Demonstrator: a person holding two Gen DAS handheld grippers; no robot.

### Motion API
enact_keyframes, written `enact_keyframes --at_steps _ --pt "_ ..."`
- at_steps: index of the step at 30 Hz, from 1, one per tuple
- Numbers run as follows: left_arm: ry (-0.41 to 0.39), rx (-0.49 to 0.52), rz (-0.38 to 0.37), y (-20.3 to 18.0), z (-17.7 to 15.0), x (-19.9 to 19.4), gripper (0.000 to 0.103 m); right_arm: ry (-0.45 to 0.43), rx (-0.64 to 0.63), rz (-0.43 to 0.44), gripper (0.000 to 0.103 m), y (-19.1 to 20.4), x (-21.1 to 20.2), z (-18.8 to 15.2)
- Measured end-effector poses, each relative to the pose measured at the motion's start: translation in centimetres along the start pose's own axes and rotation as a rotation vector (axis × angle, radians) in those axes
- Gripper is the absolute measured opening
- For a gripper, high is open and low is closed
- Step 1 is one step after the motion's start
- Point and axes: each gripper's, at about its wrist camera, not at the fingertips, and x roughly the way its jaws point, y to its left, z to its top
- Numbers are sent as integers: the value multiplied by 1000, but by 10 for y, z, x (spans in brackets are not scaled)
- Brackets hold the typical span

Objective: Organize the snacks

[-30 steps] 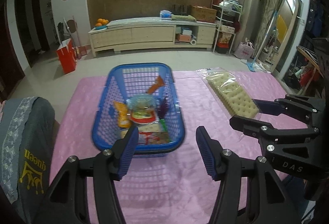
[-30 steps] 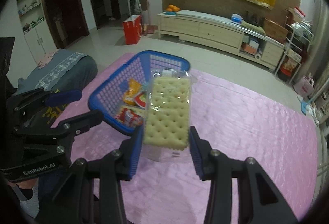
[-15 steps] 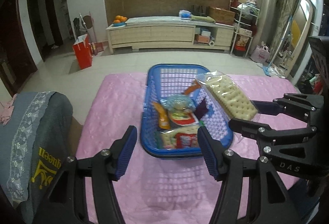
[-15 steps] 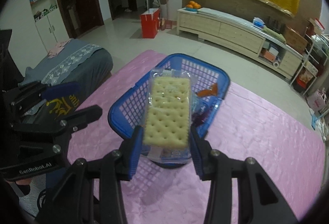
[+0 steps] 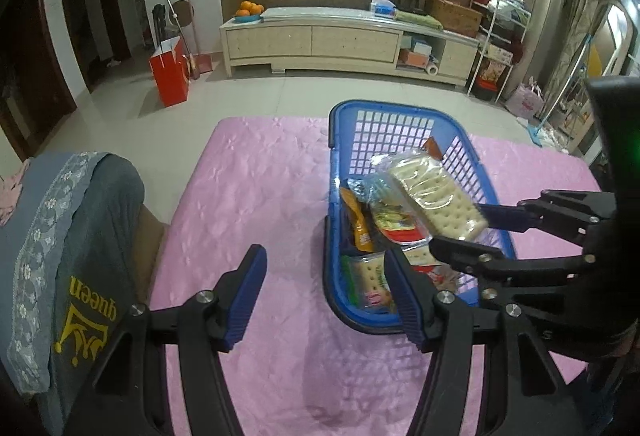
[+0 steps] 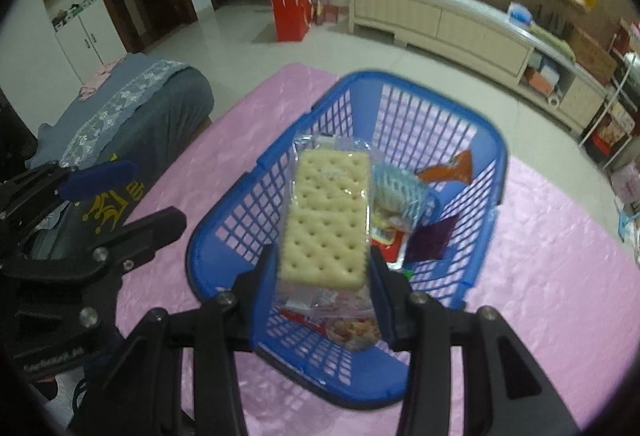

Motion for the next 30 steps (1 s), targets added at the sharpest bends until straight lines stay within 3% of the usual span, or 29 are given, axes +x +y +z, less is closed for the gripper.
enact_keyframes --at_steps 10,14,19,22,30 --pt "36 -48 -30 26 -2 35 61 81 53 4 49 -8 39 3" --pt "22 -61 -31 29 -1 41 65 116 97 -16 49 -16 45 3" --pt "20 -58 -29 27 -4 42 70 132 49 -95 54 -11 45 1" --pt "2 -54 -18 25 -8 39 78 101 24 -111 84 -8 35 -3" --pt "-82 -53 -26 11 -27 8 78 -67 150 -68 86 -19 -22 -40"
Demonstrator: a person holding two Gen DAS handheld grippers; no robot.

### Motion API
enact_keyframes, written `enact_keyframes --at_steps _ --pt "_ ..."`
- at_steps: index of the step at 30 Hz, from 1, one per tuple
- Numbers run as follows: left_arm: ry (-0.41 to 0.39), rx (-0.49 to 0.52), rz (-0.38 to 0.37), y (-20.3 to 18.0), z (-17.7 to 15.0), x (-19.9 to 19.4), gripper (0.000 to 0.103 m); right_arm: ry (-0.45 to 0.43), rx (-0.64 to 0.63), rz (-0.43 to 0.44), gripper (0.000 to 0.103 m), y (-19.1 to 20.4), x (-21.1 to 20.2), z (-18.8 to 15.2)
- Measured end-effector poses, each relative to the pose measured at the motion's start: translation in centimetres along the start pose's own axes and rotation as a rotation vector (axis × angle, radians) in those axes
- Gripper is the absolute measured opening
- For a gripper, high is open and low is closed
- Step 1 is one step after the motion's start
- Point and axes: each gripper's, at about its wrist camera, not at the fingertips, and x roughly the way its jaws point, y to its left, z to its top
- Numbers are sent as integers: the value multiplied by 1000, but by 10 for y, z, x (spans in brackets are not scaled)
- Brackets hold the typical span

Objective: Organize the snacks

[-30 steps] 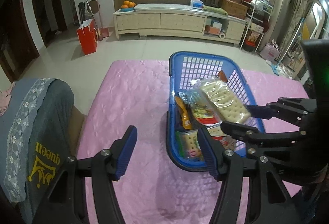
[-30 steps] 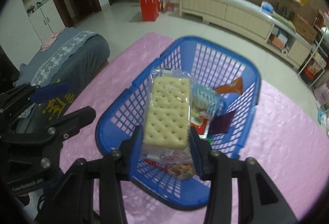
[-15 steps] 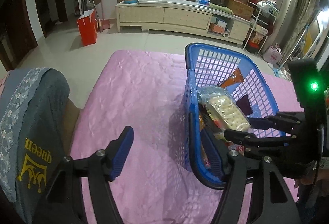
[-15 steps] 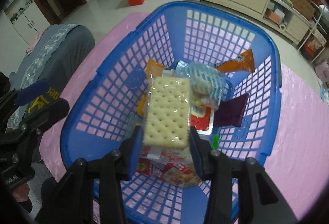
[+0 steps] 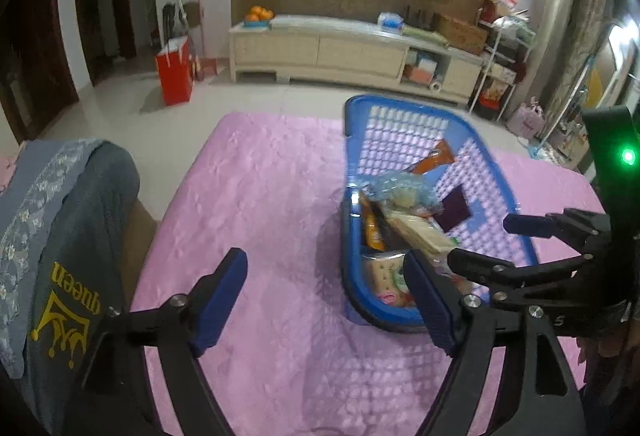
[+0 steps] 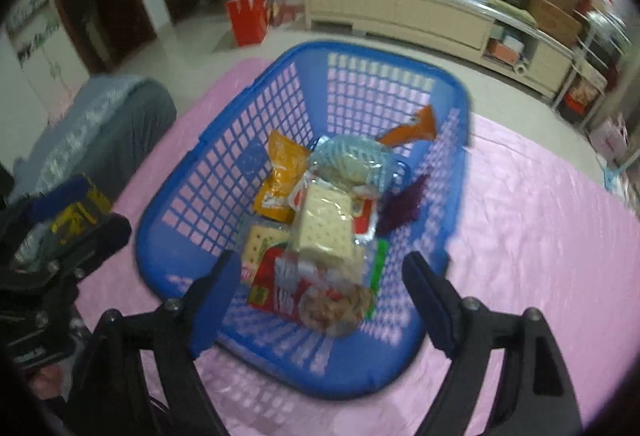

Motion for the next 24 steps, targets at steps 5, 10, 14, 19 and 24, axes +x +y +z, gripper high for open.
enact_keyframes --at_steps 5,10,14,19,24 --pt "-61 -52 11 -4 -18 -24 78 -141 61 -12 86 -8 -45 -22" --pt "-159 -82 -3 -13 -37 -67 78 -259 46 -91 89 -6 -96 -53" --pt "-266 -67 -16 -28 -57 -98 78 -326 -46 -192 90 5 -125 -75" --pt "-317 -13 -7 -52 -78 -123 78 -392 -21 -176 103 -1 -153 -96" --pt "-342 46 -9 -70 -87 -143 85 -443 12 -193 103 -6 -178 -113"
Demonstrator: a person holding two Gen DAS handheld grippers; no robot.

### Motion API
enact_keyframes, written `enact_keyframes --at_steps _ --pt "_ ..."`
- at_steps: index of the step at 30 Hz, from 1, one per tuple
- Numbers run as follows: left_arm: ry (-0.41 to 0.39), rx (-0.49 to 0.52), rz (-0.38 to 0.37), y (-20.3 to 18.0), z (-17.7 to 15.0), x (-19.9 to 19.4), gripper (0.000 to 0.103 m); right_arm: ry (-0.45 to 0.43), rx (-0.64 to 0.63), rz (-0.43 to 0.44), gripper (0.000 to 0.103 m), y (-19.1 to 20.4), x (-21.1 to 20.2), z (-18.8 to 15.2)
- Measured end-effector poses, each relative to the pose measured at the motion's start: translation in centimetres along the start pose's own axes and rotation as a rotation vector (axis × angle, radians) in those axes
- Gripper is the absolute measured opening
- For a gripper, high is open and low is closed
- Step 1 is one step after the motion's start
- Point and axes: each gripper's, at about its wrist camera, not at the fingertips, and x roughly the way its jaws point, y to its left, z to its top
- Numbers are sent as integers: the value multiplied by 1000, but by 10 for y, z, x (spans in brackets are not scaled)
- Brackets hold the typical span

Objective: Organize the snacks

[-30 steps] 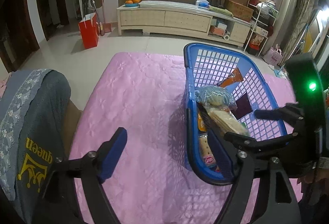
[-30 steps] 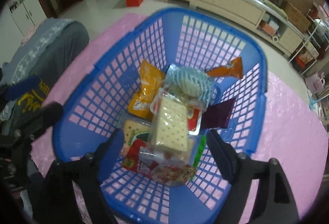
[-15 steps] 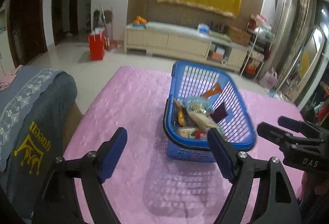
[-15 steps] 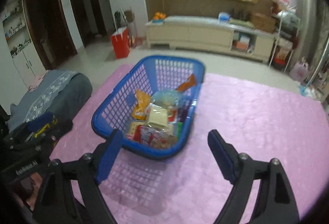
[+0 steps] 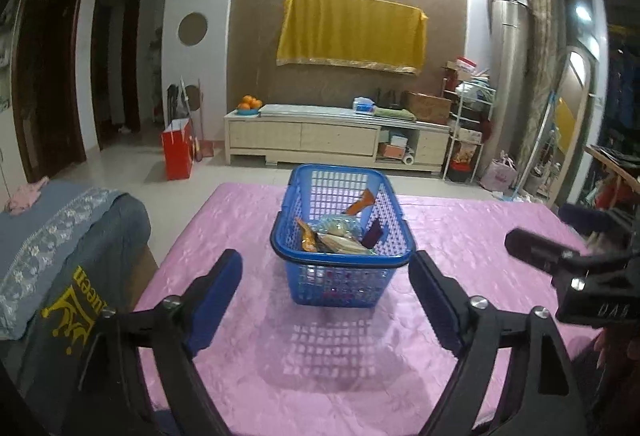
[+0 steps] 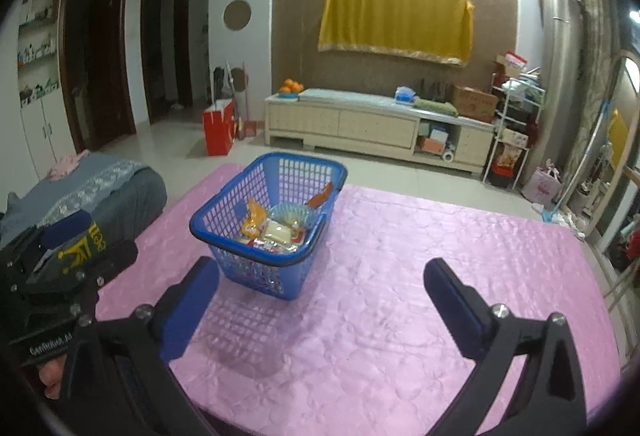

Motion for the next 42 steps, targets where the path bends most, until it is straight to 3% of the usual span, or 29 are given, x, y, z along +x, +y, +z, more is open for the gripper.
enact_keyframes --at_steps 5,18,42 --pt "-58 29 2 -18 1 -31 102 -42 22 -1 103 -5 -29 -10" --pt "-122 21 -2 -53 4 -76 102 -132 49 -26 103 -29 -88 -26" --pt "-90 76 -6 -77 2 -80 102 -143 95 2 103 -46 -105 -35"
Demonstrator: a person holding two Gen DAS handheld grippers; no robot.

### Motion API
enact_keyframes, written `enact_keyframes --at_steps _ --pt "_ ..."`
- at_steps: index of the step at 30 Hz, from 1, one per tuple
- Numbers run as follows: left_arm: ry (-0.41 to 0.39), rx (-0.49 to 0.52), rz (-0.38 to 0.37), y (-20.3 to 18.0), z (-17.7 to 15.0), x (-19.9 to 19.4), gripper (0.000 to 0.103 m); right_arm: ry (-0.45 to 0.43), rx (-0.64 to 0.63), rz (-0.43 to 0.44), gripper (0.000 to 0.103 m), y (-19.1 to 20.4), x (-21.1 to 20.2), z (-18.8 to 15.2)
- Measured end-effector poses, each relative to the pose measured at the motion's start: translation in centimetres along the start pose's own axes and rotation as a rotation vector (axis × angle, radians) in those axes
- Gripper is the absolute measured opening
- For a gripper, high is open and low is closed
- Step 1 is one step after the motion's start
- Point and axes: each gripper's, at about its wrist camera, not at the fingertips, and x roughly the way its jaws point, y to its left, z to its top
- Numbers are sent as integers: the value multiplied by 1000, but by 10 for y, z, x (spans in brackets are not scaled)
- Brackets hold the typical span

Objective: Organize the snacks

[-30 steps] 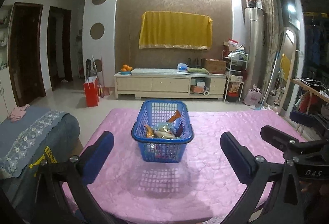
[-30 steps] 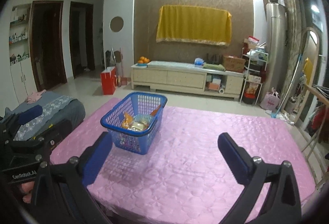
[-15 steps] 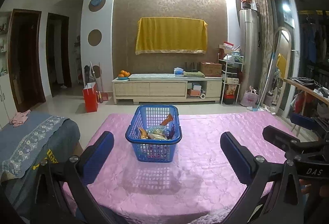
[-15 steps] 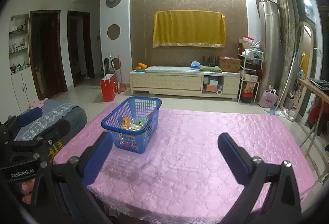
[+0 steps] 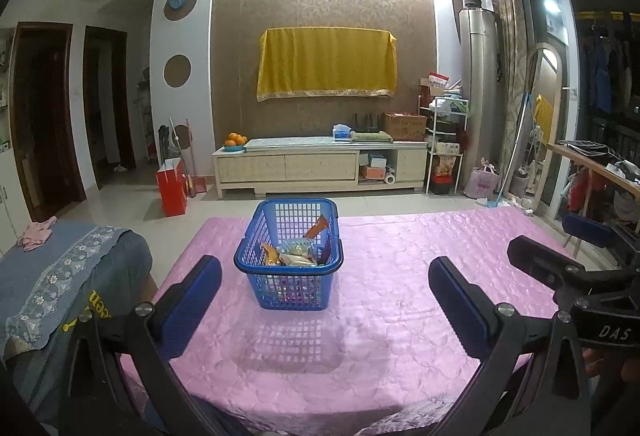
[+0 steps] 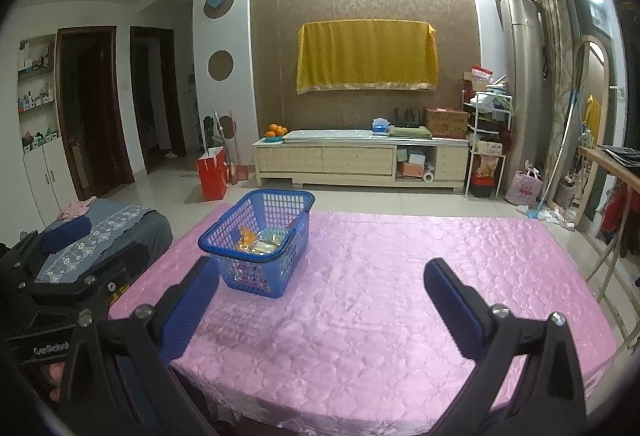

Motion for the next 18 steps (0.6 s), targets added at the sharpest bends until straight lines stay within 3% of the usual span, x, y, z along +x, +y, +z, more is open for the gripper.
enact_keyframes --at_steps 18 --pt "20 -3 1 1 -3 -1 102 2 -7 19 103 3 -1 -2"
